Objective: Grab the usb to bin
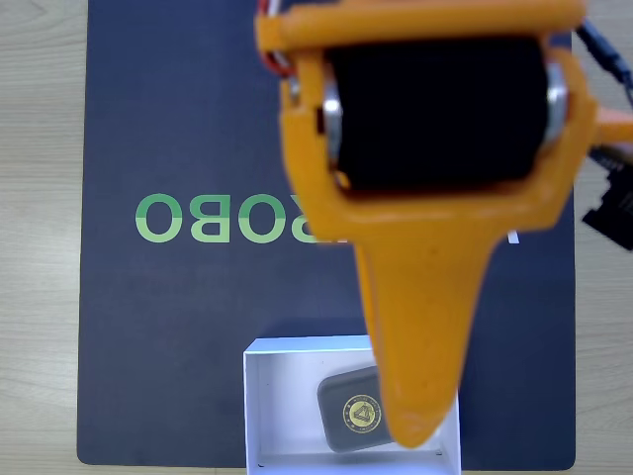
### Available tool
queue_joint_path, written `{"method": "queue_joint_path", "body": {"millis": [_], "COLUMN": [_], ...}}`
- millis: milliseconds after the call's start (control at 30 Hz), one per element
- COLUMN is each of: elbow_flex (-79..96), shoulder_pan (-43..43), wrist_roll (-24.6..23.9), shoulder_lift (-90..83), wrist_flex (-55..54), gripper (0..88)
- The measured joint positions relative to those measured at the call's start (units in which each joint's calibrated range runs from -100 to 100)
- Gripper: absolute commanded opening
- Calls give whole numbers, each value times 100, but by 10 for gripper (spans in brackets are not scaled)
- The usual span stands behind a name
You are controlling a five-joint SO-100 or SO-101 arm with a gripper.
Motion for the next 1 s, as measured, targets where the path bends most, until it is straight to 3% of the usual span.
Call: {"method": "queue_joint_path", "body": {"millis": [400, 767, 1000], "elbow_flex": [2404, 5206, 7411], "shoulder_pan": [0, -9, -18], "wrist_roll": [21, 147, 430], "shoulder_lift": [-3737, -7734, -10019], "wrist_flex": [147, 2138, 2371], "gripper": [9, 9, 9]}}
